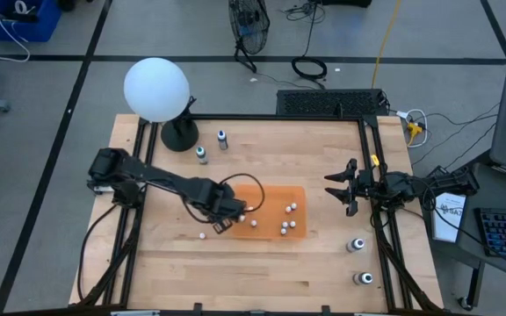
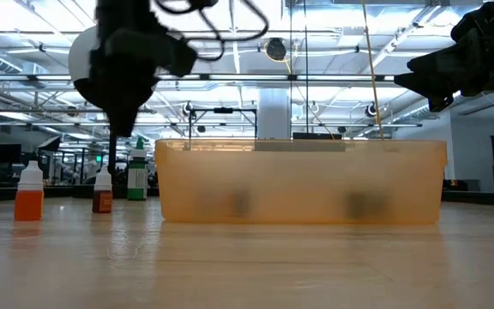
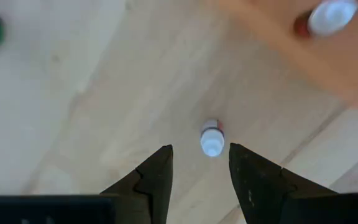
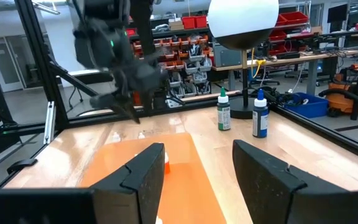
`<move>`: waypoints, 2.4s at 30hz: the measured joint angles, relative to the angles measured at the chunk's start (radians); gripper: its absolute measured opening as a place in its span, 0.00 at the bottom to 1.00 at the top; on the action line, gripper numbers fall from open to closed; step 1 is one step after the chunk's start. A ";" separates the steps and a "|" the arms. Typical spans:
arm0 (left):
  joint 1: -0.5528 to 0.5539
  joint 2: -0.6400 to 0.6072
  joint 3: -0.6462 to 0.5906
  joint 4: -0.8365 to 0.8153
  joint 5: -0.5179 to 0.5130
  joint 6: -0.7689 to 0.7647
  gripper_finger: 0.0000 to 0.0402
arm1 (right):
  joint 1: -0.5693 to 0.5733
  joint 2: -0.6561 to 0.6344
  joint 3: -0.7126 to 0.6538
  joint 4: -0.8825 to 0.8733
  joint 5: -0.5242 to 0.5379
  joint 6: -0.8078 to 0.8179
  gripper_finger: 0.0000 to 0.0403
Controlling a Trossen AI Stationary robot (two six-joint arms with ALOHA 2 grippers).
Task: Pick & Place food coloring
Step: Put the small pink food coloring bottle into the container
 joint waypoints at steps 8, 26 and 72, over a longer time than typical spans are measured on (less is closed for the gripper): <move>0.001 -0.010 -0.131 0.198 0.090 -0.014 0.44 | 0.000 0.000 0.000 0.000 0.000 0.000 0.44; 0.001 -0.007 -0.254 0.314 0.084 -0.063 0.52 | 0.000 0.000 0.000 0.000 0.000 0.000 0.44; -0.021 0.131 0.208 0.195 0.110 0.298 0.15 | 0.000 0.000 0.000 0.005 0.000 0.000 0.44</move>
